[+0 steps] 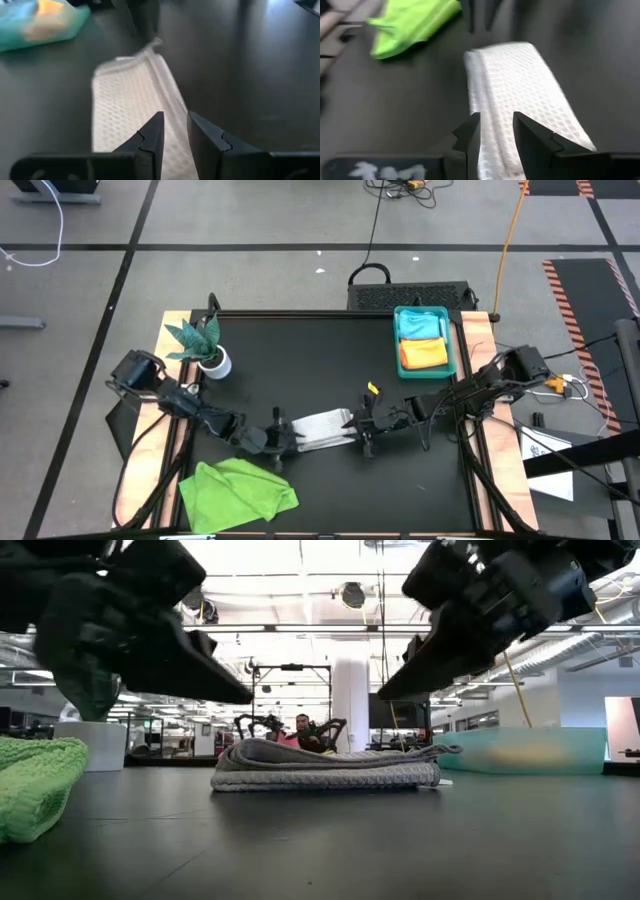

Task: Fold microfiber towels
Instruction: Fold the white microfiber cloth

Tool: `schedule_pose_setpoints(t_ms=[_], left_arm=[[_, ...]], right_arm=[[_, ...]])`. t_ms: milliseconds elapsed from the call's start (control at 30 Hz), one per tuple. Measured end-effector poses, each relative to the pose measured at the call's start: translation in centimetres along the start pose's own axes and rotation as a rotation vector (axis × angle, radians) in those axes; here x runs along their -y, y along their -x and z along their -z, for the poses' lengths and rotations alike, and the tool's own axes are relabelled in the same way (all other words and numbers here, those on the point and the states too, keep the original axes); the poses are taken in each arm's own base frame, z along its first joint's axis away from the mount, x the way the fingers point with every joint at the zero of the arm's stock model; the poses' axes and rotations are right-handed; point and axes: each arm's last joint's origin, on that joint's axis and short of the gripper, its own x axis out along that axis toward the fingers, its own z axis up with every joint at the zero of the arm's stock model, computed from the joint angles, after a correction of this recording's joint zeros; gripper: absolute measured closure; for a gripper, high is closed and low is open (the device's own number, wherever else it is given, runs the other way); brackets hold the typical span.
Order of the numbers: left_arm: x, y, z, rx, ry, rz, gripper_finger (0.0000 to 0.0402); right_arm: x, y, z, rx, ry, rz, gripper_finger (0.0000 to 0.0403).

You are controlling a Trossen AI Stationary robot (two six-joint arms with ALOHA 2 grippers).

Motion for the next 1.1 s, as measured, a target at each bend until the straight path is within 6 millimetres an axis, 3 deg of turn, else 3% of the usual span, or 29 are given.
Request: schedule_pose_setpoints(t_ms=[133, 300, 467, 533, 733, 900, 1100], left_arm=[[-1.0, -1.0, 1.1, -0.065, 0.034, -0.004, 0.0314], [-1.0, -1.3, 2.9, -0.204, 0.036, 0.031, 0.0314], [-0.5, -0.5, 2.3, -0.177, 0.016, -0.058, 0.0314], [0.0, -0.2, 1.2, -0.116, 0.002, -0.049, 0.0314], [1.0, 0.4, 0.4, -0.041, -0.076, -0.034, 0.0314], [0.6, -0.3, 1.7, -0.116, -0.058, -0.011, 0.0314], [0.1, -0.5, 3.1, -0.236, -0.005, -0.048, 0.0314]], right_arm=[[0.2, -1.2, 1.1, -0.040, -0.032, 0.042, 0.0303], [0.1, -2.3, 2.5, -0.110, -0.029, -0.004, 0.0307], [0.0, -2.3, 2.5, -0.119, -0.029, -0.056, 0.0307], [-0.2, -2.2, 2.3, -0.100, -0.026, -0.062, 0.0307], [-0.4, -2.2, 2.0, -0.070, -0.002, -0.055, 0.0307], [0.4, -2.2, 2.0, -0.025, -0.152, 0.164, 0.0307], [0.3, -2.6, 2.5, -0.072, -0.123, 0.090, 0.0307]])
